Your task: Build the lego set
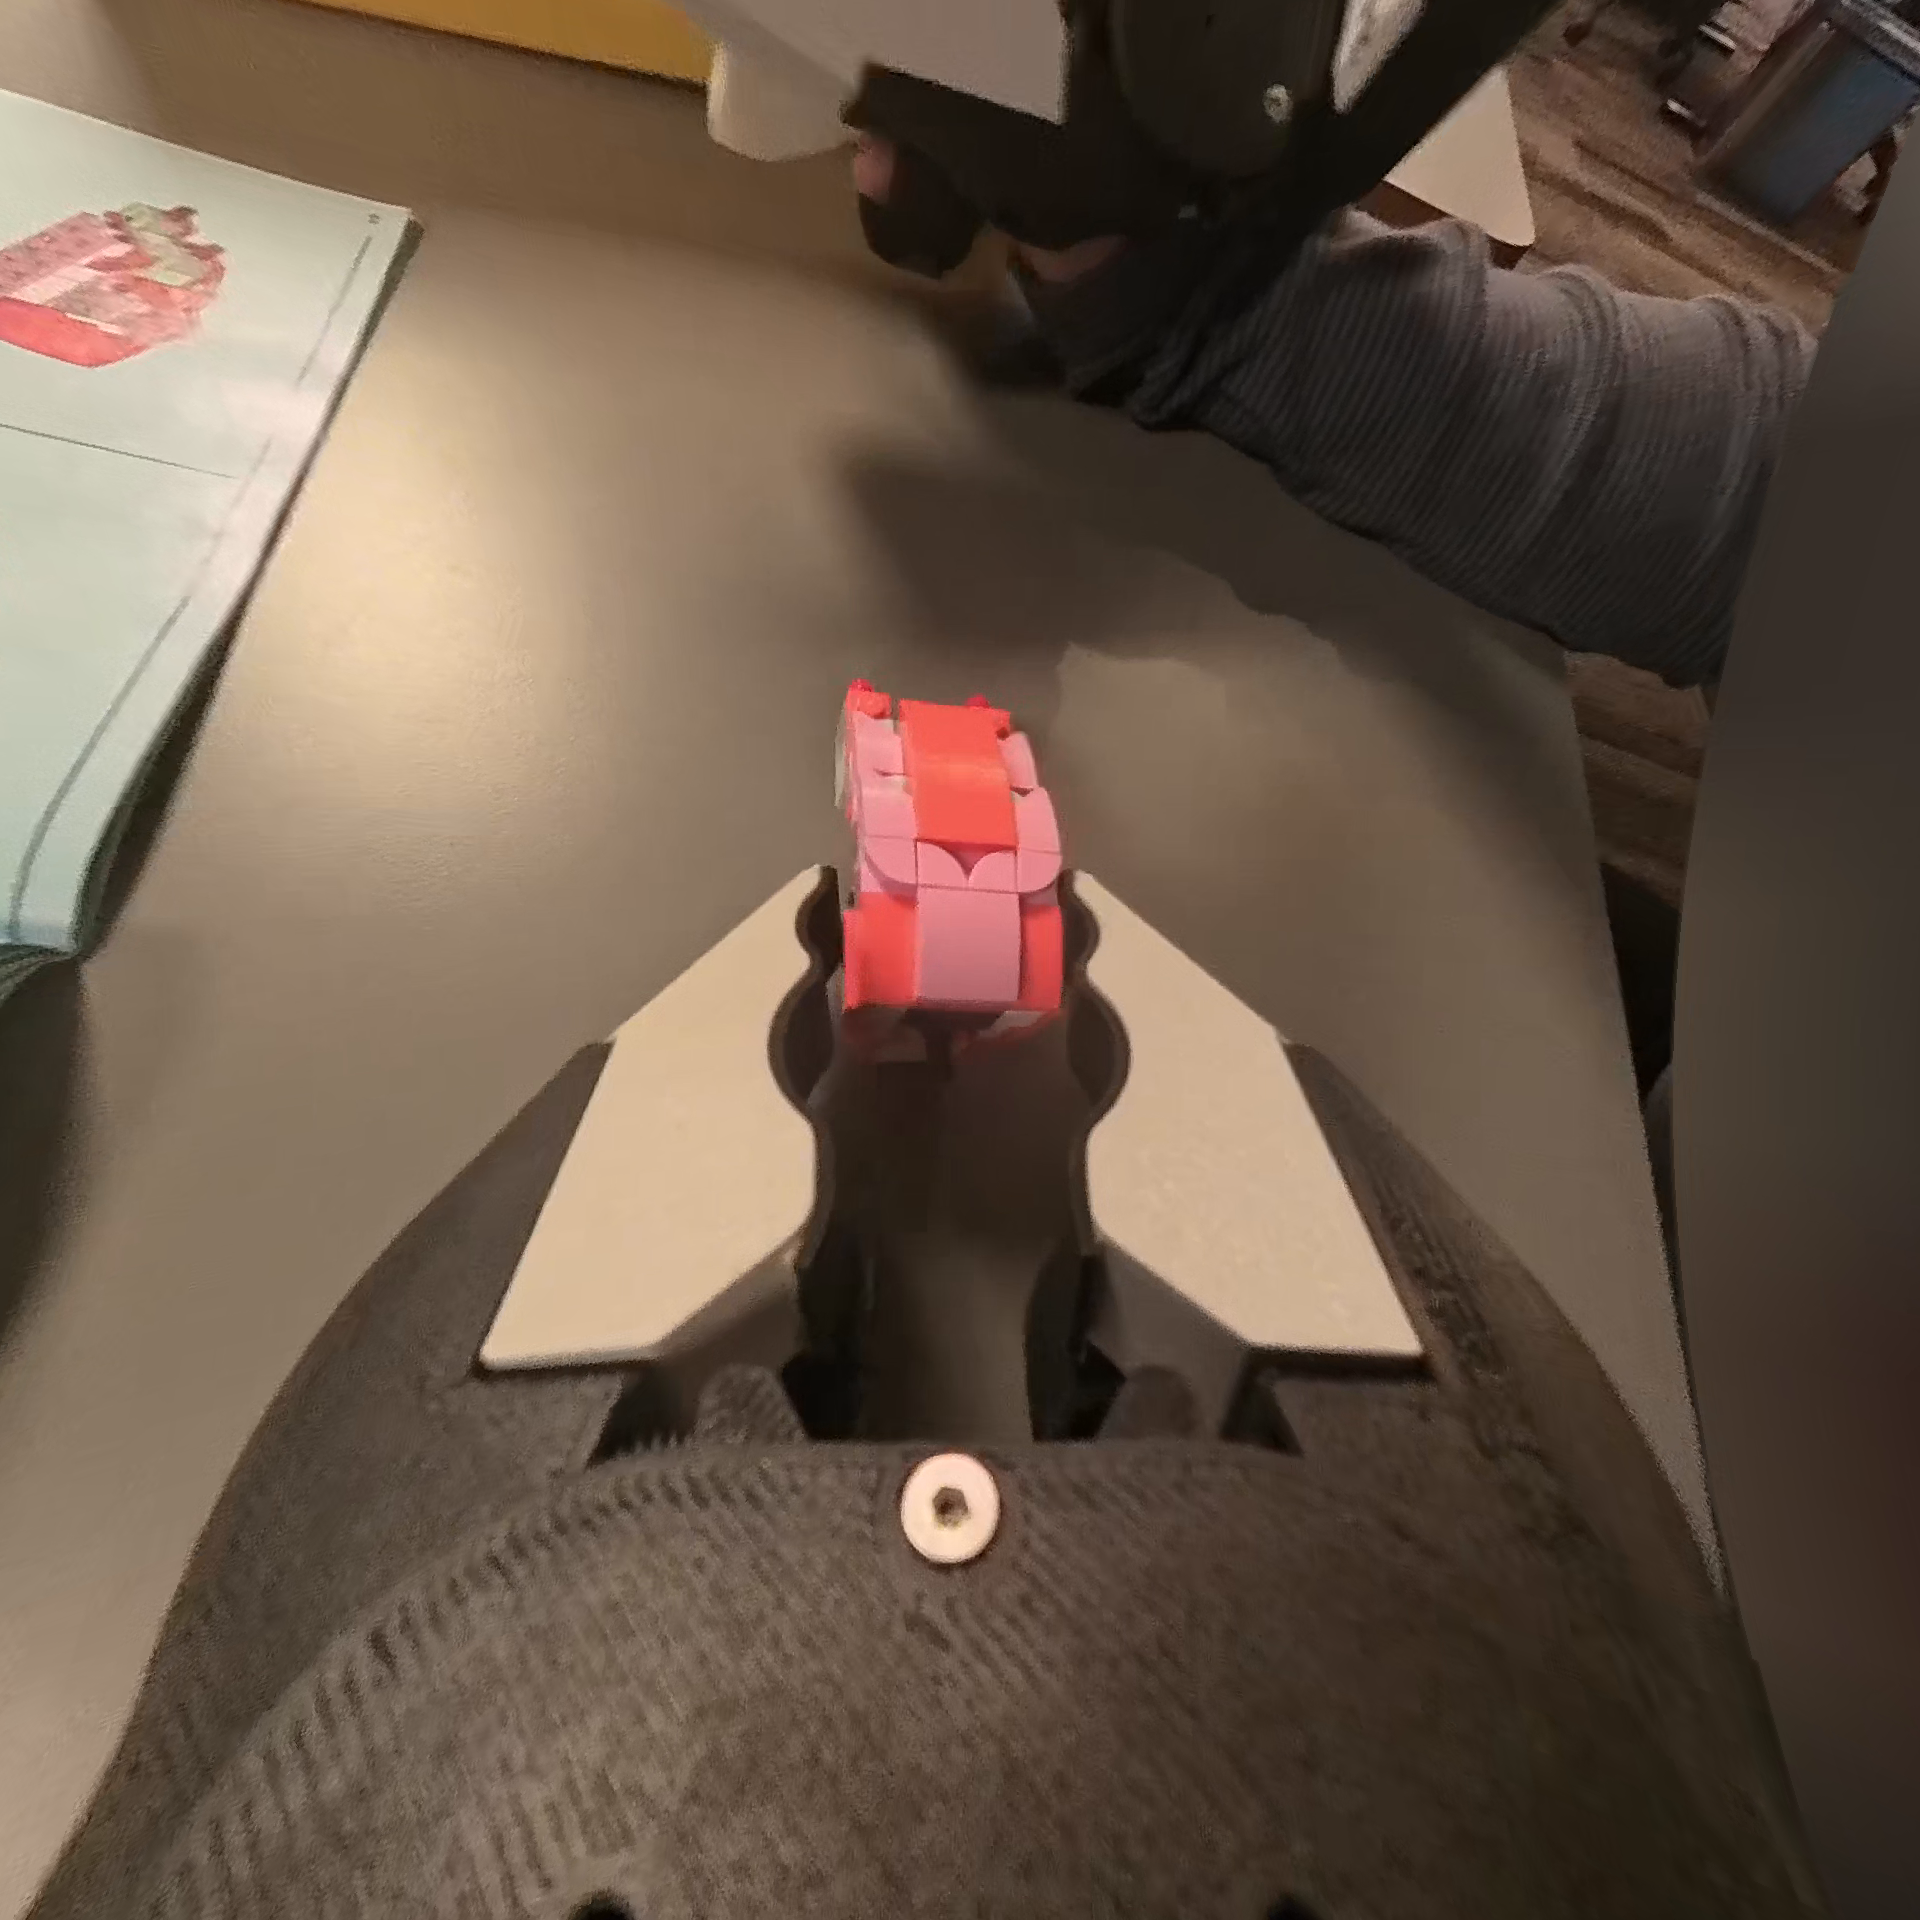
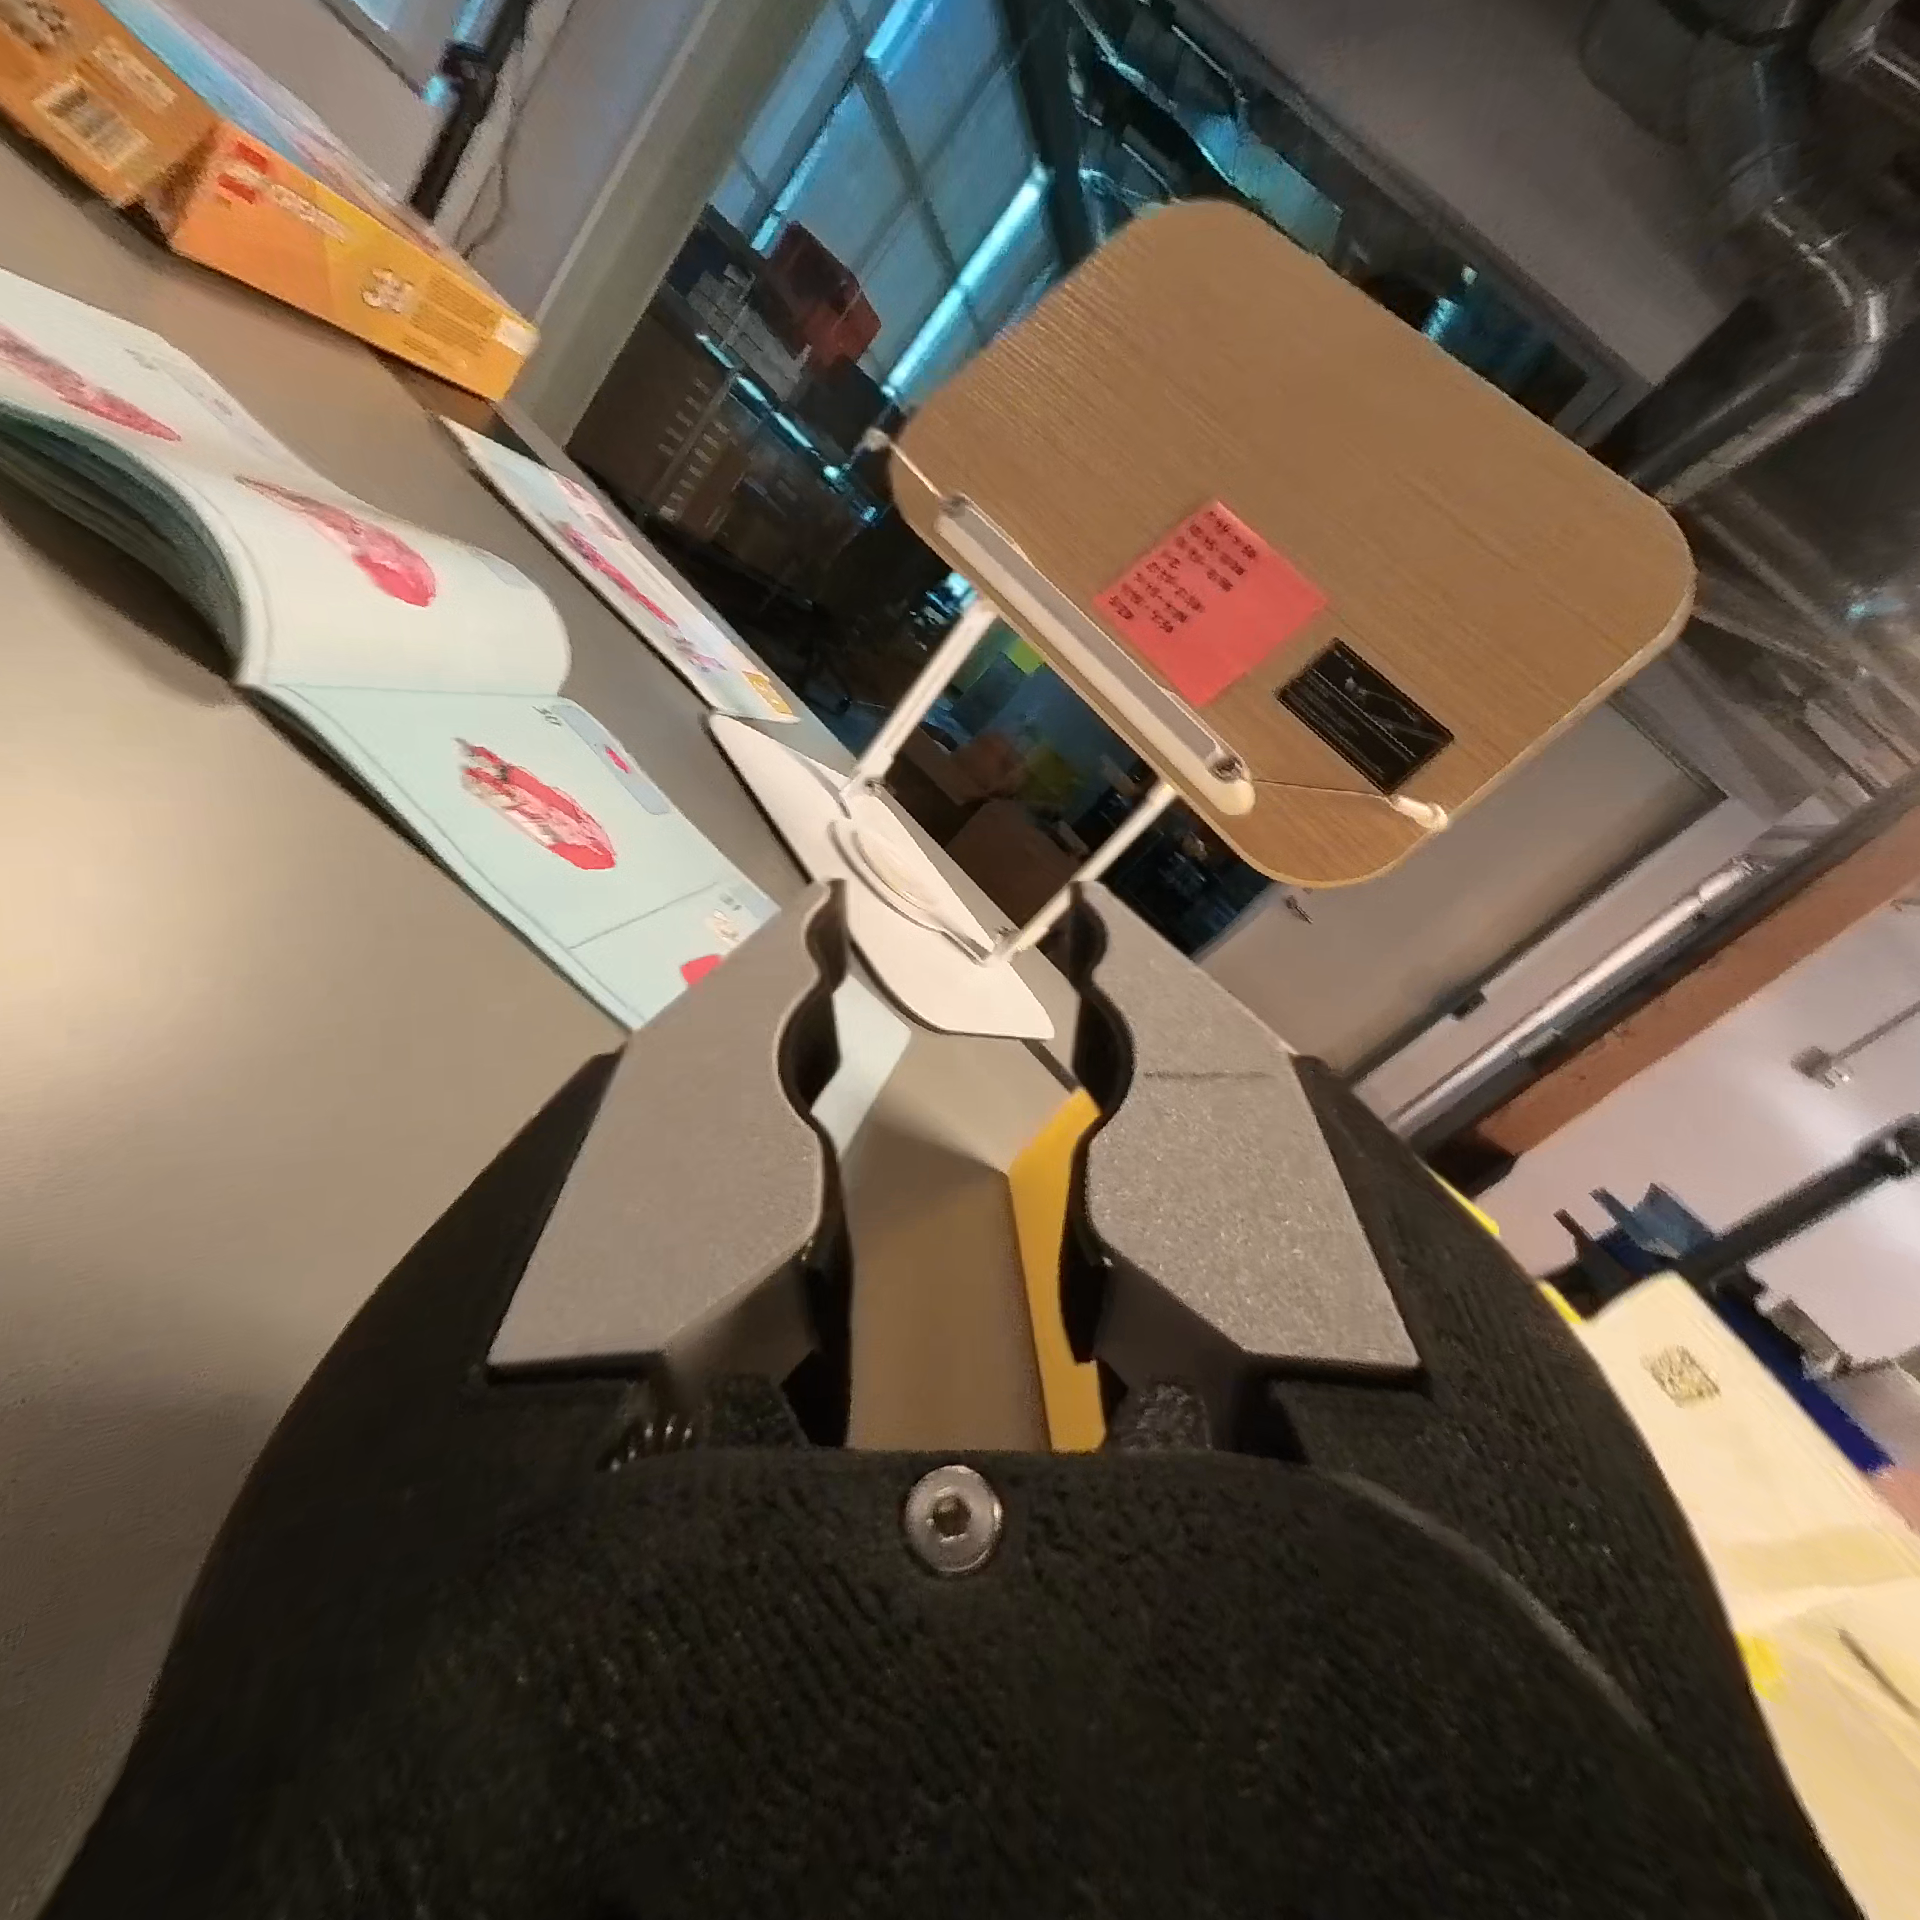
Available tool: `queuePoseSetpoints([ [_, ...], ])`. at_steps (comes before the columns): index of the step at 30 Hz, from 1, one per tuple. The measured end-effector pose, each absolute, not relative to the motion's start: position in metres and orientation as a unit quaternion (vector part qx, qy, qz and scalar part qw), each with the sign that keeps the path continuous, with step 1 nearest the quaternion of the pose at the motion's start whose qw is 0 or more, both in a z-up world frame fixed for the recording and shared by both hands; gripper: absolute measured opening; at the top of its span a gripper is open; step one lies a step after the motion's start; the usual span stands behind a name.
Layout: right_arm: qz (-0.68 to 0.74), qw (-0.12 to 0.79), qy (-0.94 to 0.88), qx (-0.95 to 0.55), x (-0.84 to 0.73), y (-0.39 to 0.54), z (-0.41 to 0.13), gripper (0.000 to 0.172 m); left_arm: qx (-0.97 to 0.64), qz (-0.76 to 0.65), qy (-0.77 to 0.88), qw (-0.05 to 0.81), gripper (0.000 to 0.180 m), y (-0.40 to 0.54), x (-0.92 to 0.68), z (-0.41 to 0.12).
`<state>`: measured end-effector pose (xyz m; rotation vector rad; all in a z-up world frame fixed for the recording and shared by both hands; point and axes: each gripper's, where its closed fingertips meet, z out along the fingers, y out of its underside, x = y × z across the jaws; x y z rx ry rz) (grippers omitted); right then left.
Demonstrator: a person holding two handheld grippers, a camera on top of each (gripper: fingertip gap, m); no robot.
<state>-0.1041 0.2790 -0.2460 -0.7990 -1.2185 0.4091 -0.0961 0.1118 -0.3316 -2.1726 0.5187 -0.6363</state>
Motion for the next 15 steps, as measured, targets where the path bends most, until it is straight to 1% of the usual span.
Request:
queuePoseSetpoints([
  [1, 0.177, 0.725, -0.569, -0.345, -0.107, 0.272, -0.247, 0.056, -0.861, -0.243, 0.195, 0.402, 0.041, 0.114, -0.100, -0.332],
  [3, 0.139, 0.721, -0.612, -0.293, -0.114, 0.253, -0.252, 0.075, -0.867, -0.229, 0.158, 0.413, 0.041, 0.120, -0.113, -0.331],
  [5, 0.128, 0.696, -0.665, -0.237, -0.126, 0.223, -0.266, 0.087, -0.865, -0.228, 0.113, 0.432, 0.041, 0.126, -0.128, -0.327],
  [7, 0.123, 0.667, -0.709, -0.191, -0.136, 0.195, -0.282, 0.092, -0.851, -0.249, 0.072, 0.457, 0.041, 0.130, -0.138, -0.317],
  [10, 0.110, 0.659, -0.733, -0.130, -0.146, 0.159, -0.292, 0.091, -0.829, -0.287, 0.040, 0.479, 0.041, 0.130, -0.144, -0.303],
  [15, 0.073, 0.680, -0.725, -0.083, -0.156, 0.133, -0.294, 0.066, -0.824, -0.300, 0.060, 0.476, 0.041, 0.127, -0.135, -0.299],
])
